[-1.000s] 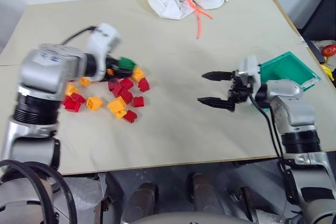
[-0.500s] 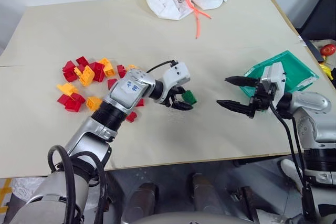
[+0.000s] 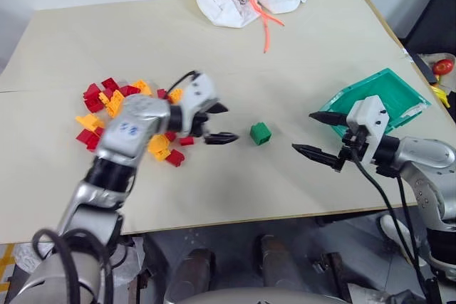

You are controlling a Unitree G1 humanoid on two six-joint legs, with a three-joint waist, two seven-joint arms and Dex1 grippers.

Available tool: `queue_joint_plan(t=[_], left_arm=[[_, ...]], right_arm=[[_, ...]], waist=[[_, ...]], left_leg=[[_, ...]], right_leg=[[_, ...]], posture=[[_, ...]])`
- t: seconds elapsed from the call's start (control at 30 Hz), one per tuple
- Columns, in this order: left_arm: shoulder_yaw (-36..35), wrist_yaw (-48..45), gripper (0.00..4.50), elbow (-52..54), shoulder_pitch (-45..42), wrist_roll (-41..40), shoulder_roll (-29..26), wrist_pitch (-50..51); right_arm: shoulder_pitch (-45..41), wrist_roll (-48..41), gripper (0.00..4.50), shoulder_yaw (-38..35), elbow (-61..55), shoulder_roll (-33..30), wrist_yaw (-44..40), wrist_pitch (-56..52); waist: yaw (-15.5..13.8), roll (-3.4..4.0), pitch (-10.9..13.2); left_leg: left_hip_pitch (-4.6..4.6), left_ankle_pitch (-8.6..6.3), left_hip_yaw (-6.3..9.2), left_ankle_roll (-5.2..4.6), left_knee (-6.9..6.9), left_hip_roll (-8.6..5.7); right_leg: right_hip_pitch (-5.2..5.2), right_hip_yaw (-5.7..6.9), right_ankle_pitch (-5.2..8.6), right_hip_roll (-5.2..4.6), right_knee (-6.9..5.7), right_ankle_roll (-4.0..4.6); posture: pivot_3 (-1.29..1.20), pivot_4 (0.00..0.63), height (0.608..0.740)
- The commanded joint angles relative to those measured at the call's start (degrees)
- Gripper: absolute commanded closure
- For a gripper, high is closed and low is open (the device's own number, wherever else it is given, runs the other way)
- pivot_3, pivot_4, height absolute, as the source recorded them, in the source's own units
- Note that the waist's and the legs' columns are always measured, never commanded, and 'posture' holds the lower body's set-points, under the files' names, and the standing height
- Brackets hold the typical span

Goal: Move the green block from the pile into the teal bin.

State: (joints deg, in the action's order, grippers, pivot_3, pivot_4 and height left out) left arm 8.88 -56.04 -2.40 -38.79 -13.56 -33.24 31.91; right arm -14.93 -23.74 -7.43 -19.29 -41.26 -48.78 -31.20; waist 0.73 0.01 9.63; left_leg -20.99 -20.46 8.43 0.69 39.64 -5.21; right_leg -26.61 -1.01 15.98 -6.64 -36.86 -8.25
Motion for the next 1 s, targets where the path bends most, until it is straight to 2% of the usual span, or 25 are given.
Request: queue_joint_plan(t=[0.03, 0.13, 0.3, 0.5, 0.63, 0.73, 0.97, 1.0], left_arm=[[-6.8, 0.0, 0.02, 10.8, 8.8, -2.1, -4.5, -3.1], [-11.1, 0.4, 0.02, 16.3, 15.7, -5.3, -5.3, -3.2], [-19.0, 1.6, 0.02, 20.1, 22.5, -13.4, -0.3, -7.0], [-21.1, -3.3, 0.02, 22.5, 28.7, -16.6, 0.2, -14.6], [-21.8, -5.3, 0.02, 20.9, 29.4, -16.8, 0.4, -20.5], [-21.5, -8.5, 0.0, 19.8, 29.6, -17.7, -0.6, -22.8], [-19.3, -15.2, 0.0, 12.1, 25.5, -16.7, -2.8, -27.2], [-18.8, -15.9, 0.0, 10.8, 24.7, -16.2, -3.0, -27.9]], right_arm=[[-2.3, 1.7, 0.0, 4.7, -3.1, 5.7, 8.4, -4.1], [-4.2, 4.7, 0.0, 7.9, -0.1, 8.4, 11.7, -5.3], [-8.3, 7.3, 0.0, 11.2, 7.3, 12.6, 15.2, -5.7], [-10.6, 9.0, 0.0, 13.9, 12.0, 14.1, 15.0, -6.9], [-10.9, 9.3, 0.0, 14.1, 12.5, 15.0, 15.1, -7.0], [-11.2, 9.9, 0.61, 14.9, 12.2, 15.5, 15.1, -7.7], [-11.7, 10.1, 3.05, 14.2, 10.5, 16.1, 16.0, -8.9], [-11.7, 10.0, 3.05, 13.7, 9.9, 16.0, 16.1, -9.0]], waist=[[-0.1, 0.0, 0.0], [-0.8, 0.0, 0.0], [-2.2, 0.0, 0.0], [-1.7, 0.0, 0.0], [-1.3, 0.0, 0.0], [-1.0, 0.0, 0.0], [-0.6, 0.0, 0.0], [-0.6, 0.0, 0.0]], left_leg=[[0.02, -0.01, 0.0, 0.01, -0.02, 0.0], [0.0, -0.01, -0.01, 0.0, 0.01, -0.09], [-0.08, -0.02, 0.11, -0.1, 0.23, -0.12], [-0.05, -0.03, -0.04, -0.11, 0.08, -0.01], [-0.05, -0.03, -0.08, -0.1, 0.05, 0.02], [-0.05, -0.03, -0.09, -0.11, 0.05, 0.02], [-0.03, -0.03, -0.09, -0.11, -0.02, 0.03], [-0.04, -0.03, -0.09, -0.11, -0.02, 0.03]], right_leg=[[0.0, -0.01, -0.01, 0.0, 0.03, 0.02], [0.02, -0.06, -0.06, -0.05, 0.07, 0.06], [0.25, 0.04, -0.33, -0.02, 0.44, 0.07], [0.19, 0.02, -0.37, 0.05, 0.57, 0.07], [0.19, 0.01, -0.39, 0.06, 0.63, 0.08], [0.19, 0.01, -0.4, 0.06, 0.65, 0.09], [0.19, 0.01, -0.4, 0.08, 0.69, 0.09], [0.18, 0.01, -0.4, 0.08, 0.7, 0.09]], posture=[[0.0, 0.15, 0.74], [0.0, 0.15, 0.74], [0.0, 0.15, 0.74], [0.0, 0.15, 0.74], [0.0, 0.15, 0.74], [0.0, 0.15, 0.74], [0.0, 0.15, 0.74], [0.0, 0.15, 0.74]])
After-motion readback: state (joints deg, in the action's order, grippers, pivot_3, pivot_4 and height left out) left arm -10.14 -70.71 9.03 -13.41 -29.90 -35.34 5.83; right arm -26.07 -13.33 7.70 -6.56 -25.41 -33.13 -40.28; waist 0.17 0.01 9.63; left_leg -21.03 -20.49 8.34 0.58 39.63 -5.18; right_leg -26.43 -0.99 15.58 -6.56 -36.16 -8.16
